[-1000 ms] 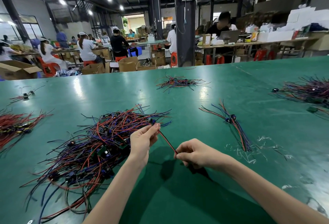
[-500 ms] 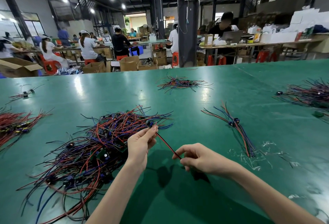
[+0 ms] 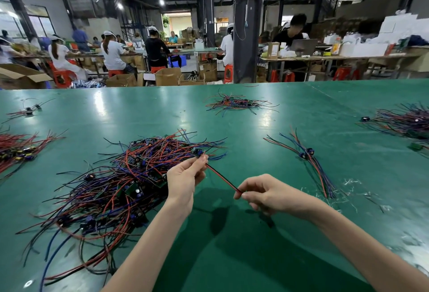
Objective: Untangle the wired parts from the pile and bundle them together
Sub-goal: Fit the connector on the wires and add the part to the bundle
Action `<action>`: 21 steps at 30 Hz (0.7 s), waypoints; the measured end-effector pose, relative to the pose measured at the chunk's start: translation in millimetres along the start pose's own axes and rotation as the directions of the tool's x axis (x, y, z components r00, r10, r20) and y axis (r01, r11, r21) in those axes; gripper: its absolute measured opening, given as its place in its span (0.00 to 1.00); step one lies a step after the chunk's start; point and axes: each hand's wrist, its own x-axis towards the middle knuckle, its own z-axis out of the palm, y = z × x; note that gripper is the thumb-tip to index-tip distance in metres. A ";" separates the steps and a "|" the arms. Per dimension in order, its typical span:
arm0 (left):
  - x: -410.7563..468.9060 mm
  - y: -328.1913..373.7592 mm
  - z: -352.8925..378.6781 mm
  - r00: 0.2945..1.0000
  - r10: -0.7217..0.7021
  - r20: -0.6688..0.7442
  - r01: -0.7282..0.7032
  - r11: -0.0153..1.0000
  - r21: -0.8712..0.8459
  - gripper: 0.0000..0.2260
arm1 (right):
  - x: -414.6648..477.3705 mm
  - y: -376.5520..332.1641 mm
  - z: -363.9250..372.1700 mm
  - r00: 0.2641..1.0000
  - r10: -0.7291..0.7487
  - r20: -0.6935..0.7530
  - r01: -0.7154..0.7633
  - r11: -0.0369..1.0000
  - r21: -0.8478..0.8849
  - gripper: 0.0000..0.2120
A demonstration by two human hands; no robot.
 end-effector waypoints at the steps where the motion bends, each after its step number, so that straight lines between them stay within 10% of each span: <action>1: -0.8 0.3 0.4 1.000 -0.003 0.003 0.003 1.000 -0.004 0.01 | -1.6 0.2 -2.6 0.999 -0.007 0.047 0.006 1.000 0.026 0.08; 10: -19.7 -12.2 16.0 0.963 -0.188 0.195 0.175 0.981 0.080 0.02 | -10.6 2.1 -28.9 0.857 0.011 0.516 -0.108 0.981 0.159 0.17; 21: -29.6 -22.5 21.5 0.915 -0.242 0.322 0.197 0.966 0.166 0.04 | 10.5 14.8 -9.4 0.990 0.103 0.100 -0.136 0.889 0.436 0.07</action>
